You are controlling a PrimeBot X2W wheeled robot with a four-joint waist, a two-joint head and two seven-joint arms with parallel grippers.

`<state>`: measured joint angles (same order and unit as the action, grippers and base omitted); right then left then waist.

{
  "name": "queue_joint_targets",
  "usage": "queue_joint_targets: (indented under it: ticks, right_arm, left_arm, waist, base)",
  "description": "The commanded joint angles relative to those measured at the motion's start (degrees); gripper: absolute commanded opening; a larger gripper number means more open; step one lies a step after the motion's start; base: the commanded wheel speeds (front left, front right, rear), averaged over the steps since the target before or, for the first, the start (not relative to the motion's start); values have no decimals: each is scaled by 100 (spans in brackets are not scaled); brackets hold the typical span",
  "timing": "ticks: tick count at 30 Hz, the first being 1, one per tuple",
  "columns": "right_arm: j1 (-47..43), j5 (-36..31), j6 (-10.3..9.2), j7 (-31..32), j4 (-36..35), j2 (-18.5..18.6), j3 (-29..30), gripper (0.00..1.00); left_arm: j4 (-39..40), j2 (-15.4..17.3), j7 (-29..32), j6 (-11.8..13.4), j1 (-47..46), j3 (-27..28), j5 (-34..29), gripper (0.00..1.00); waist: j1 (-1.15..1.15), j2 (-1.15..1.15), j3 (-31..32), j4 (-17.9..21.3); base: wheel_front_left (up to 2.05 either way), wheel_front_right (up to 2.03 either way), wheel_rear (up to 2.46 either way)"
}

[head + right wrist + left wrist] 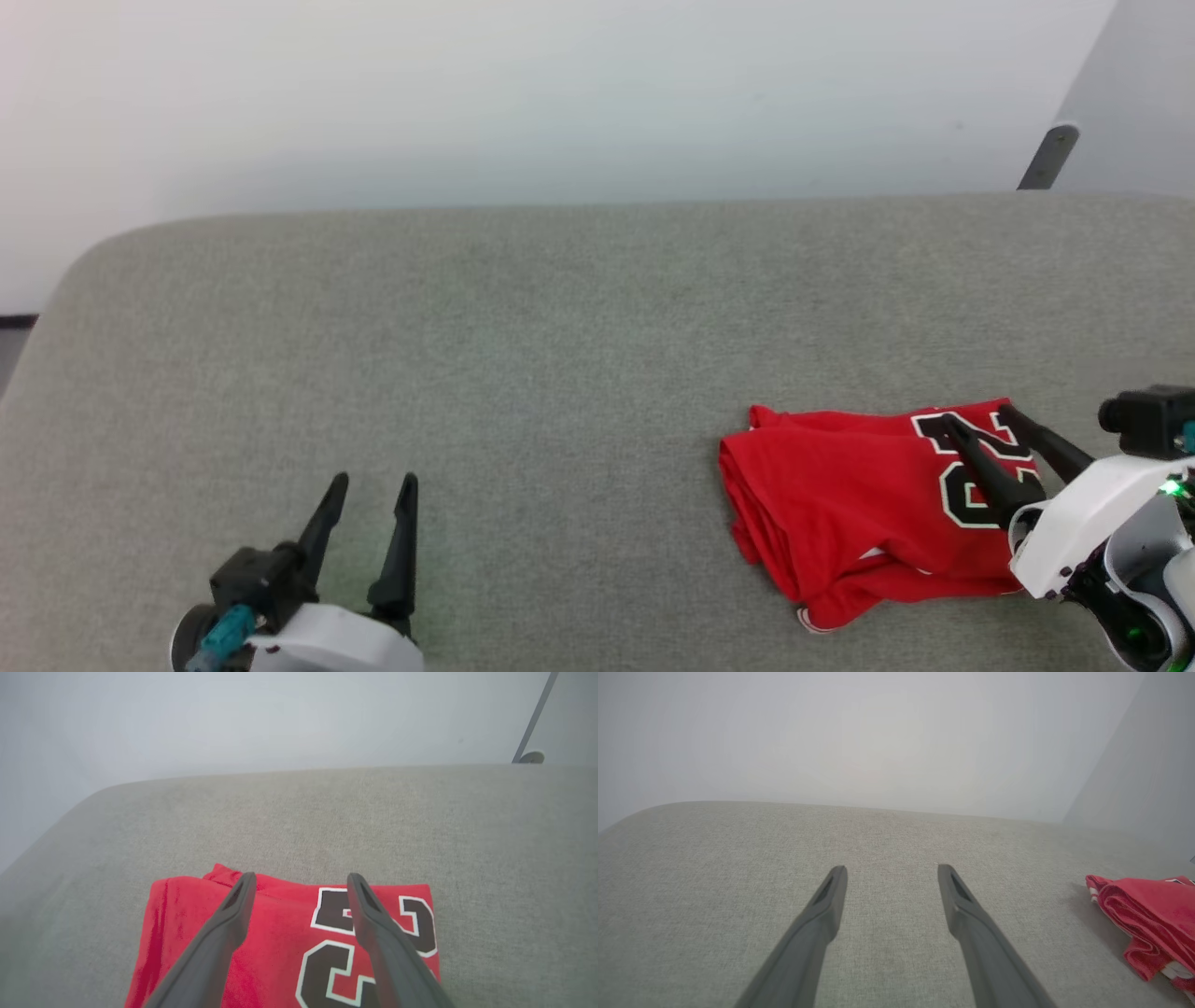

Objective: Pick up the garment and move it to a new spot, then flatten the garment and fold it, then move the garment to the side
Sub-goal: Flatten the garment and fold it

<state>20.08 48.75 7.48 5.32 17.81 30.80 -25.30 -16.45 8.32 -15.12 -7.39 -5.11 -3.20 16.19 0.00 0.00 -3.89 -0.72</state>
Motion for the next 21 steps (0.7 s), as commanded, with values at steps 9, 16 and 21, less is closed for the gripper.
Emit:
queue_joint_targets:
  ticks: [9,16,21]
  right_arm:
    - [-10,-653,2,-1765,967,-284,203,100]
    - [-447,-856,2,-1958,798,-345,490,100]
    - [-1095,-1009,2,-1998,400,-355,946,100]
  left_arm:
    - [52,100,2,-14,379,372,-122,100]
    - [401,134,2,-14,718,499,-195,100]
    - [648,189,2,-14,971,488,-172,100]
  waist:
    - [0,0,458,214]
    - [0,0,609,153]
    - [0,0,690,63]
  base:
    - [0,0,0]
    - [0,0,0]
    - [0,0,0]
